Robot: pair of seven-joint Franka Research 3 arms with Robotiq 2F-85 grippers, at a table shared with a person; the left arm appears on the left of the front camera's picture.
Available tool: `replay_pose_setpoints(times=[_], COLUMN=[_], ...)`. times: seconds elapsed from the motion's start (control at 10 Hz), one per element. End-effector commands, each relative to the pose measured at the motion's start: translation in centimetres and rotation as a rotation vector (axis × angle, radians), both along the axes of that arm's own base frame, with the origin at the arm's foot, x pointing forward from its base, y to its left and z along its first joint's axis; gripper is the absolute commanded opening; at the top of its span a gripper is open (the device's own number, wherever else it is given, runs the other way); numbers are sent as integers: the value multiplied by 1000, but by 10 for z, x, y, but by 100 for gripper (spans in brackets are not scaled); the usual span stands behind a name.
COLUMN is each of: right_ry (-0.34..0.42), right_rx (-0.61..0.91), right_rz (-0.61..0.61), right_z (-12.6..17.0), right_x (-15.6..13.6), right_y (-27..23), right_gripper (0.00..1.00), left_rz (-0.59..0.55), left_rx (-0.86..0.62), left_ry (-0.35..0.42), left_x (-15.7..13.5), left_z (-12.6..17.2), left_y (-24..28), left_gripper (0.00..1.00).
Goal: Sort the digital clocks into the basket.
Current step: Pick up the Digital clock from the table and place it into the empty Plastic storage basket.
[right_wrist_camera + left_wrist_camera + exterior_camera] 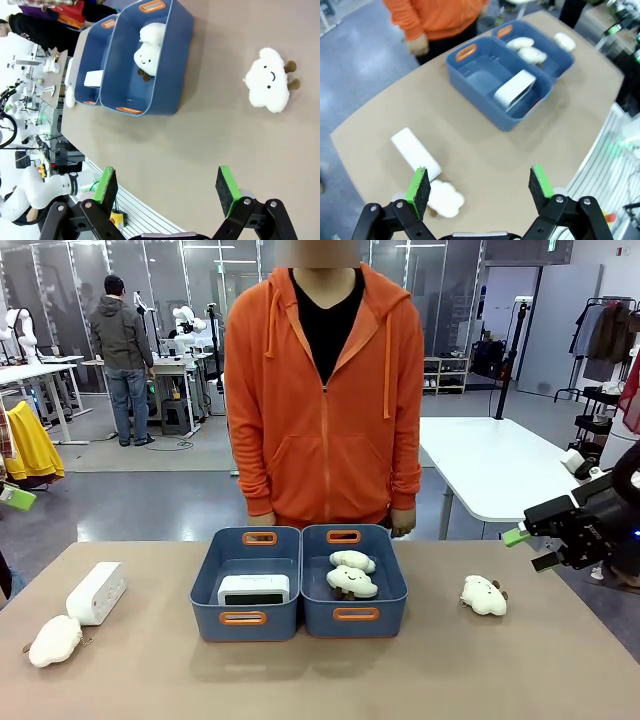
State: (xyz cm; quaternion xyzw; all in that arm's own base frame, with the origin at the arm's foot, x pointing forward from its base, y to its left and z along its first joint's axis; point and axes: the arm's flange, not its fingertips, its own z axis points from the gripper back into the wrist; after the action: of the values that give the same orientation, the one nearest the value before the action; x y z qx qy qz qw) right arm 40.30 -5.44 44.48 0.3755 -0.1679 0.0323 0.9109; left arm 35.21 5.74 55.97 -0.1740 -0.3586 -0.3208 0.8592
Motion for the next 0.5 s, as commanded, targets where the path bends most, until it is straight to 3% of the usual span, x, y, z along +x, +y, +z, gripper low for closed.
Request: replay_pose_setpoints(times=[0.0,0.1,0.2,0.3,0.4], right_ry=[3,3,3,3,3], right_rx=[-17,-17,-17,-17,-17], right_rz=[0,0,0,0,0], right_z=[2,2,2,2,2], right_x=[1,1,1,1,1], right_y=[1,1,1,1,1], right_gripper=[100,100,100,100,100], left_rz=[191,260,266,281,369], left_rx=[438,586,600,616,591], left_ry=[-74,-73,31,84,129], left_x=[26,48,61,77,93], left_z=[-10,-28,-48,-65,-80], left_y=[-18,-22,-27,-31,-31], left_gripper=[100,100,100,100,100])
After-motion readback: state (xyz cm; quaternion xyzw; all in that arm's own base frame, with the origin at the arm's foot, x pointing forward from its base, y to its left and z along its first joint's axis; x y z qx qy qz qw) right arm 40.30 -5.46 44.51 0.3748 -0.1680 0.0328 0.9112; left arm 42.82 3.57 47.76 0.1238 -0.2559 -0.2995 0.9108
